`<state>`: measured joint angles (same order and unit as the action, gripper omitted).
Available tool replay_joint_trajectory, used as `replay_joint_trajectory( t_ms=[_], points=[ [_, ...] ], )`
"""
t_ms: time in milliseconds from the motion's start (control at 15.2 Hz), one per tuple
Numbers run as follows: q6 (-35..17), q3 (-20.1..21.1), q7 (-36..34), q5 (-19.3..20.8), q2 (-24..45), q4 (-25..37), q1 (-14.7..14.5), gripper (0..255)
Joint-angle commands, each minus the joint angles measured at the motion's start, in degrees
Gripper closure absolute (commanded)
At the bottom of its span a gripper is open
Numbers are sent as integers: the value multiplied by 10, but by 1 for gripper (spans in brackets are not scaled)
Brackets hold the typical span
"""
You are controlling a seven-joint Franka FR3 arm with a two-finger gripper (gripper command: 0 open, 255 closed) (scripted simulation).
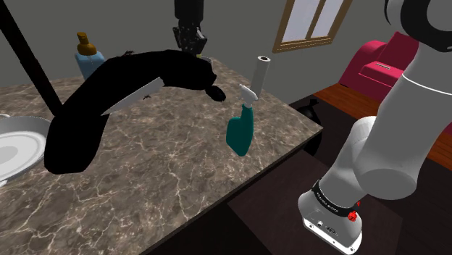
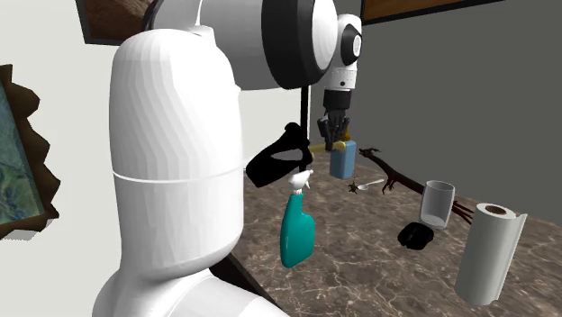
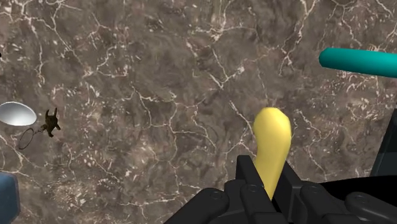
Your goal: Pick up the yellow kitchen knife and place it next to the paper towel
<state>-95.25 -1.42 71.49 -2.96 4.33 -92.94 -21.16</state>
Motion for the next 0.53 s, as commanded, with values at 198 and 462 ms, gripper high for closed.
replay_joint_trajectory(
  t_ms=[198, 462],
  points=[
    [43, -1, -1, 0, 8, 51, 1, 255],
    [70, -1, -2, 0, 14, 84, 1, 255]
  ],
)
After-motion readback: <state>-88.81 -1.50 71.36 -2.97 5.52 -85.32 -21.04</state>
